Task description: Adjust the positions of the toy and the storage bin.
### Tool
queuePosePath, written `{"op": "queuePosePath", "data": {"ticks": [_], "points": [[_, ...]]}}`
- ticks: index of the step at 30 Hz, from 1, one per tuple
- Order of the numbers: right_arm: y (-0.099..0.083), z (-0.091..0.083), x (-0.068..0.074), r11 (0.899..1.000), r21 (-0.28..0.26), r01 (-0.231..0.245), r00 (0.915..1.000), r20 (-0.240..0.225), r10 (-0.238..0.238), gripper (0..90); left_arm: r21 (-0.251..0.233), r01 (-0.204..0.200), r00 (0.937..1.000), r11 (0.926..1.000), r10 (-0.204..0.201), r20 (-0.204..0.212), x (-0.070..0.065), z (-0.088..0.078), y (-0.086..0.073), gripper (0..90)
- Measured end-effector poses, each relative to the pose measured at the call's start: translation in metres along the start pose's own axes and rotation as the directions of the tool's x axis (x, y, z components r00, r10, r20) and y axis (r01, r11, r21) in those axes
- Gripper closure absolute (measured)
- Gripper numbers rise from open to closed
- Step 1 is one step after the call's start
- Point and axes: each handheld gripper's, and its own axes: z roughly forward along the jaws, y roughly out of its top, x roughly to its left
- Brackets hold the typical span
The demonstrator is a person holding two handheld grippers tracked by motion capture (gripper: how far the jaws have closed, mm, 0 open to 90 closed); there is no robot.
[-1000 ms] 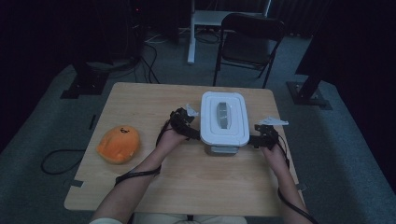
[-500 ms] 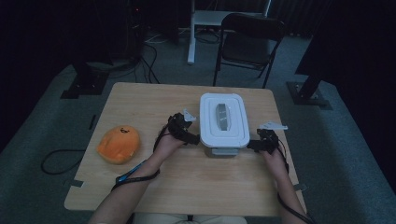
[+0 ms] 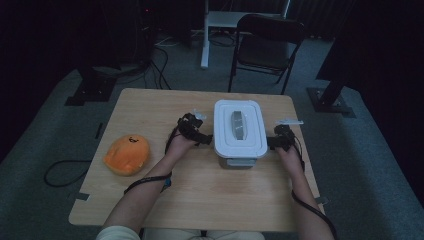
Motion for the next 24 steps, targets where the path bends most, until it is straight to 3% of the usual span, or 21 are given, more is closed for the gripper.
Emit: {"op": "queuePosePath", "data": {"ticks": [3, 4, 8, 11, 24], "points": [[0.007, 0.005, -0.001, 1.000, -0.002, -0.015, 0.9999, 0.001, 0.015, 16.4, -0.011, 0.003, 1.0000, 0.9999, -0.003, -0.006, 0.003, 0.000, 0.008, 1.2], [0.008, 0.006, -0.001, 1.000, 0.001, -0.020, 0.9998, 0.000, 0.020, 16.4, -0.018, 0.006, 0.9999, 0.9998, -0.006, 0.010, 0.003, 0.000, 0.009, 1.2], [0.011, 0.010, 0.004, 1.000, 0.002, -0.007, 1.0000, -0.001, 0.007, 19.5, -0.014, -0.014, 0.9997, 0.9998, 0.015, 0.017, -0.002, 0.001, 0.013, 1.2], [0.011, 0.010, 0.006, 1.000, 0.001, -0.001, 1.0000, -0.007, 0.001, 21.7, -0.012, -0.032, 0.9995, 0.9994, 0.032, -0.004, -0.006, -0.001, 0.015, 1.2], [0.001, -0.008, 0.021, 0.999, 0.006, 0.053, 0.9982, -0.027, -0.053, 23.7, 0.002, -0.069, 0.9976, 0.9976, 0.069, 0.003, -0.021, -0.022, 0.003, 1.3]]}}
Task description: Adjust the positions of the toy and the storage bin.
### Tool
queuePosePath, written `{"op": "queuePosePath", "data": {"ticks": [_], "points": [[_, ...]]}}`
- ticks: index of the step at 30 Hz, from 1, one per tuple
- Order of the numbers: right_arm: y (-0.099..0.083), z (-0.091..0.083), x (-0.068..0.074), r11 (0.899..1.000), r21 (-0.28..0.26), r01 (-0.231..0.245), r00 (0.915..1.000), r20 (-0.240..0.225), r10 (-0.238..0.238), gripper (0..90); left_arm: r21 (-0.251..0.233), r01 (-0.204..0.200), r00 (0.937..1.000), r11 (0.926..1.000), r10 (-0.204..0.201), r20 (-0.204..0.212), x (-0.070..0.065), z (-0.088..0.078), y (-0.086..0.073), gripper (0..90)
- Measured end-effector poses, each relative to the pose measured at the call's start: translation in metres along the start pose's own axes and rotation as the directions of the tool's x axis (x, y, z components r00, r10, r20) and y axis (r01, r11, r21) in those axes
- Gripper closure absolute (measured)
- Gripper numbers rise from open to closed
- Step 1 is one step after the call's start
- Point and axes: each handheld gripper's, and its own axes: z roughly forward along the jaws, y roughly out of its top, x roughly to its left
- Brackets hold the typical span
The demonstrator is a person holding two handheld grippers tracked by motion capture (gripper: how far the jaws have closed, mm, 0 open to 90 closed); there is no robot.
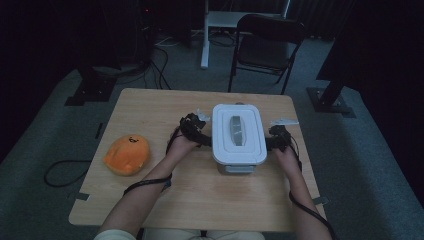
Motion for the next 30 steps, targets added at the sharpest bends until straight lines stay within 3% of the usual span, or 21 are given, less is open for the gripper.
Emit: {"op": "queuePosePath", "data": {"ticks": [10, 17, 30], "points": [[-0.013, -0.017, 0.016, 0.999, 0.001, 0.049, 0.9986, -0.017, -0.049, 23.7, -0.013, -0.041, 0.9992, 0.9991, 0.041, 0.003, -0.018, -0.022, -0.018, 1.3], [-0.024, -0.027, 0.023, 0.999, -0.016, 0.047, 0.9981, -0.040, -0.047, 23.7, -0.014, -0.069, 0.9973, 0.9975, 0.069, 0.026, -0.030, -0.037, -0.030, 1.3], [-0.039, -0.046, 0.039, 0.997, -0.009, 0.082, 0.9949, -0.057, -0.083, 23.9, -0.040, -0.072, 0.9954, 0.9966, 0.075, 0.060, -0.047, -0.057, -0.053, 1.3]]}}
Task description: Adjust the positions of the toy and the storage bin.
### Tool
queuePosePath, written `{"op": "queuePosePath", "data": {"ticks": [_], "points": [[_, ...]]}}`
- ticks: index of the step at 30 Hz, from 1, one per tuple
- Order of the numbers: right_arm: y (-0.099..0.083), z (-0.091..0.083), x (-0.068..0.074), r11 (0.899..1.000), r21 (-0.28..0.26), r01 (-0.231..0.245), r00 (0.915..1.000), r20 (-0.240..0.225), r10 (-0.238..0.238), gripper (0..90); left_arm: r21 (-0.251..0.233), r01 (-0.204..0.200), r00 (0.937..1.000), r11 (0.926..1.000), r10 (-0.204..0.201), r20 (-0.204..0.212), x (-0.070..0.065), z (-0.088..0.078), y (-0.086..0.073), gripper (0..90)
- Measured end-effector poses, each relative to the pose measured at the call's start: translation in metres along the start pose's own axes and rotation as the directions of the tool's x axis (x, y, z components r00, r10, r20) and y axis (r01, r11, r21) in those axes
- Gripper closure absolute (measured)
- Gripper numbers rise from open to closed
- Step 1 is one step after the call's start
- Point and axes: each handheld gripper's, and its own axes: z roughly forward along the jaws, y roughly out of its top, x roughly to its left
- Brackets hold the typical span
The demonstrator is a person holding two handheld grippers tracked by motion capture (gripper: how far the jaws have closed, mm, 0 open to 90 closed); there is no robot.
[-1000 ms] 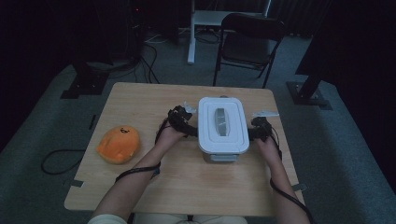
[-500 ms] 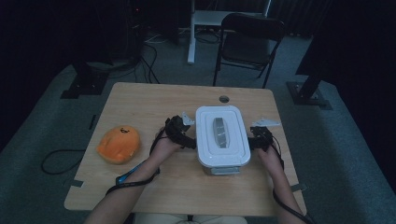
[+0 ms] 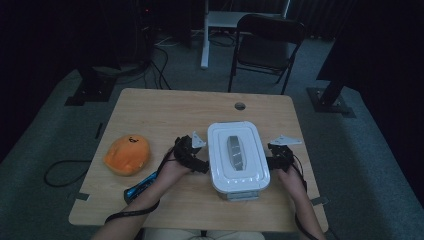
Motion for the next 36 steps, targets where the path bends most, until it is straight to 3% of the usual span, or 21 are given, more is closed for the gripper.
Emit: {"op": "queuePosePath", "data": {"ticks": [5, 11, 17, 21, 25, 31, 36], "points": [[-0.002, -0.004, 0.005, 1.000, 0.006, 0.007, 1.0000, -0.005, -0.007, 23.9, -0.012, 0.007, 0.9999, 0.9999, -0.007, 0.007, -0.005, -0.005, -0.006, 1.3], [-0.008, -0.011, 0.011, 1.000, 0.007, 0.001, 0.9999, -0.016, -0.001, 24.7, -0.007, -0.012, 0.9998, 0.9999, 0.012, 0.013, -0.015, -0.012, -0.012, 1.3], [-0.013, -0.018, 0.013, 1.000, 0.003, 0.011, 0.9998, -0.015, -0.011, 24.5, -0.013, -0.019, 0.9987, 0.9997, 0.019, 0.048, -0.027, -0.017, -0.019, 1.3], [-0.016, -0.023, 0.008, 1.000, -0.004, 0.002, 0.9997, -0.025, -0.002, 18.3, -0.008, -0.015, 0.9957, 0.9999, 0.016, 0.091, -0.033, -0.018, -0.029, 1.2], [-0.016, -0.031, -0.001, 0.999, 0.011, -0.039, 0.9987, 0.034, 0.039, 15.7, -0.001, -0.011, 0.9925, 0.9999, 0.011, 0.122, -0.037, -0.020, -0.040, 1.2], [-0.010, -0.051, -0.011, 0.996, -0.058, -0.072, 0.9948, 0.069, 0.076, 15.2, 0.005, 0.002, 0.9888, 1.0000, -0.003, 0.149, -0.039, -0.021, -0.054, 1.2], [0.001, -0.068, -0.011, 0.990, -0.105, -0.098, 0.9938, 0.042, 0.103, 13.5, 0.012, -0.015, 0.9850, 0.9998, 0.013, 0.172, -0.041, -0.021, -0.063, 1.2]]}}
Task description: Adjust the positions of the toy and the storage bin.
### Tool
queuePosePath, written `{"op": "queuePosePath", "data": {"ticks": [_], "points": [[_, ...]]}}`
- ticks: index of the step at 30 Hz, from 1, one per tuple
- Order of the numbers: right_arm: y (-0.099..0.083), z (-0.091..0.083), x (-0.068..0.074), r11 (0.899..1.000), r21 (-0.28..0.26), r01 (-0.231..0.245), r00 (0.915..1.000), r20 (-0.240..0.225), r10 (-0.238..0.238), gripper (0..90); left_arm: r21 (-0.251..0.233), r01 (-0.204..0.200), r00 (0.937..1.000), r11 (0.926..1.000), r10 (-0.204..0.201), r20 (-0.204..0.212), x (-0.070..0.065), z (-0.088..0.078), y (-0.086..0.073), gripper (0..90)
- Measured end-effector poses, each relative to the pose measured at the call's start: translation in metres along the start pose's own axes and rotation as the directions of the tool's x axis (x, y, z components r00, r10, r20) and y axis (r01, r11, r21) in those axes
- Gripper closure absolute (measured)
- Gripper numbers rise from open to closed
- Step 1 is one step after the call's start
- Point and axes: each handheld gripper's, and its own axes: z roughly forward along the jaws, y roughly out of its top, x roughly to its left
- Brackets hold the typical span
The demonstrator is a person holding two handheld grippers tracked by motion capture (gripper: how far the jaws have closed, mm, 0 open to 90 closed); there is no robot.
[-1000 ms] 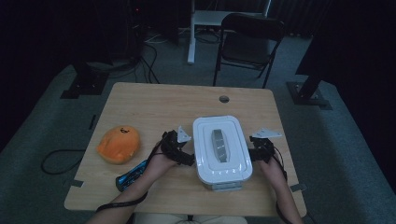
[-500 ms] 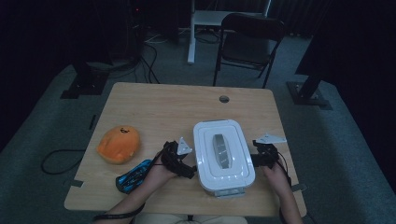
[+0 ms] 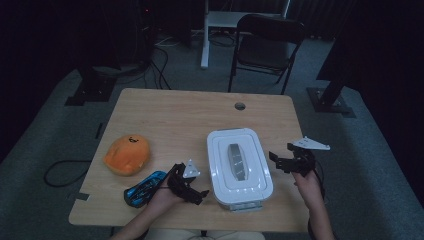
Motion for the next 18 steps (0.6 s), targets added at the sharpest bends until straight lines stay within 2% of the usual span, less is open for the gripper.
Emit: {"op": "queuePosePath", "data": {"ticks": [4, 5, 6, 8, 12, 15, 17, 18], "points": [[0.008, -0.007, 0.006, 1.000, -0.024, 0.001, 1.0000, -0.006, -0.001, 12.9, 0.006, -0.010, 0.9998, 0.9999, 0.010, 0.017, -0.001, 0.001, -0.005, 1.2], [0.010, -0.010, 0.008, 1.000, -0.030, 0.003, 0.9998, -0.022, -0.003, 12.2, 0.007, -0.009, 0.9999, 0.9999, 0.009, 0.014, -0.002, 0.002, -0.007, 1.2], [0.016, -0.016, 0.016, 0.999, -0.047, -0.002, 0.9984, -0.056, -0.001, 12.0, 0.009, -0.008, 0.9997, 0.9999, 0.008, 0.022, -0.003, 0.003, -0.010, 1.2], [0.021, -0.021, 0.023, 0.997, -0.070, -0.017, 0.9979, -0.063, 0.013, 12.0, 0.007, -0.010, 0.9996, 0.9999, 0.010, 0.028, -0.005, 0.004, -0.012, 1.2], [0.034, -0.034, 0.042, 0.994, -0.094, -0.049, 0.9904, -0.133, 0.036, 11.7, 0.021, -0.024, 0.9992, 0.9995, 0.024, 0.033, -0.007, 0.006, -0.017, 1.2], [0.041, -0.043, 0.058, 0.993, -0.108, -0.037, 0.9866, -0.162, 0.019, 11.6, 0.018, -0.028, 0.9988, 0.9995, 0.027, 0.041, -0.007, 0.008, -0.021, 1.2], [0.045, -0.047, 0.071, 0.994, -0.105, 0.007, 0.9822, -0.186, -0.027, 11.6, 0.009, -0.042, 0.9986, 0.9991, 0.041, 0.032, -0.008, 0.008, -0.023, 1.3], [0.046, -0.048, 0.078, 0.995, -0.096, 0.011, 0.9798, -0.198, -0.030, 11.8, 0.006, -0.043, 0.9984, 0.9990, 0.043, 0.035, -0.009, 0.007, -0.024, 1.3]]}}
